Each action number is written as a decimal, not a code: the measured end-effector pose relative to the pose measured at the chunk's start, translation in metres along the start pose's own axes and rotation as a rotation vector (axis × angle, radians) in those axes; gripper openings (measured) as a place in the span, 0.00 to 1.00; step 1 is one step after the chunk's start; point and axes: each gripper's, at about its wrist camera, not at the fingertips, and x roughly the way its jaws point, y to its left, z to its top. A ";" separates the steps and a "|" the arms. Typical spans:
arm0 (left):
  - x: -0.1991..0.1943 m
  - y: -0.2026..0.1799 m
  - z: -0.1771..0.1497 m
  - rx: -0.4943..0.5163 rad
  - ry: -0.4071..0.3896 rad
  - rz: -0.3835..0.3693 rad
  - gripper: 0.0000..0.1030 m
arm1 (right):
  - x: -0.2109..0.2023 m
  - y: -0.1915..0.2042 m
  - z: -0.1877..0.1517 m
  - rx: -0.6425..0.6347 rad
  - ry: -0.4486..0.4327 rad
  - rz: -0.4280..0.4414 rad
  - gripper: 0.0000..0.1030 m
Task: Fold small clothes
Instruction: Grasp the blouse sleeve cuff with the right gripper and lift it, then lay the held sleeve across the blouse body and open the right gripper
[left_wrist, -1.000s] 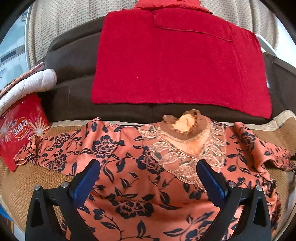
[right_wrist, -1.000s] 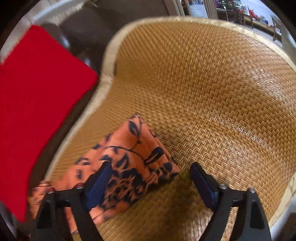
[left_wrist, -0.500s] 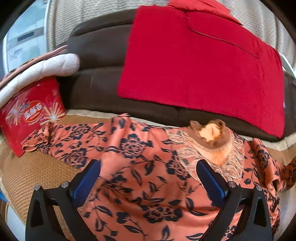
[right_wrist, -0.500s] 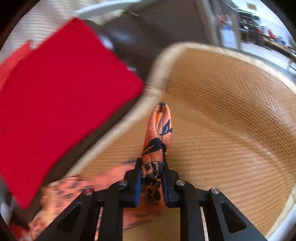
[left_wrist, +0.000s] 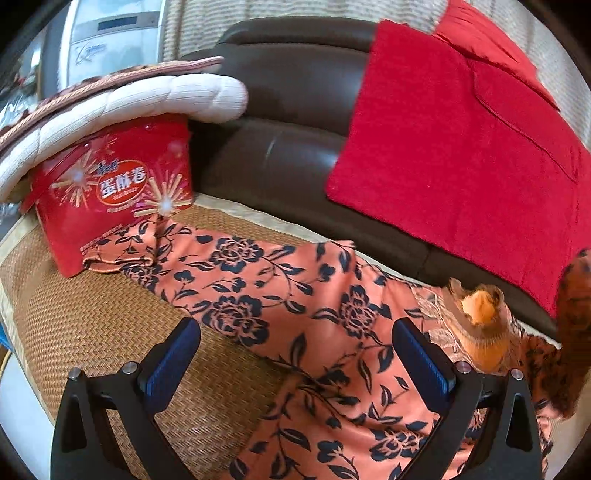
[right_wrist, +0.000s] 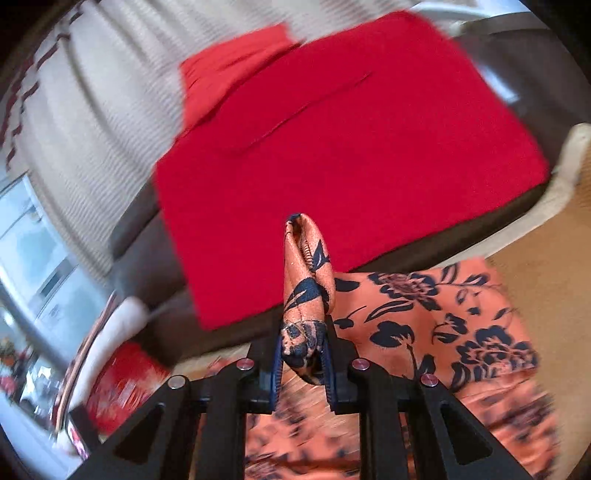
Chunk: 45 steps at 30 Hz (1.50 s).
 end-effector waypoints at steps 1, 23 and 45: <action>0.001 0.001 0.001 -0.004 0.001 0.002 1.00 | 0.022 0.002 -0.006 -0.009 0.029 0.022 0.19; 0.021 -0.014 0.000 0.078 0.086 -0.056 1.00 | 0.052 -0.012 -0.065 0.105 0.096 0.254 0.83; 0.086 -0.071 -0.038 0.371 0.264 0.046 0.66 | 0.066 -0.160 -0.036 0.256 0.231 -0.124 0.39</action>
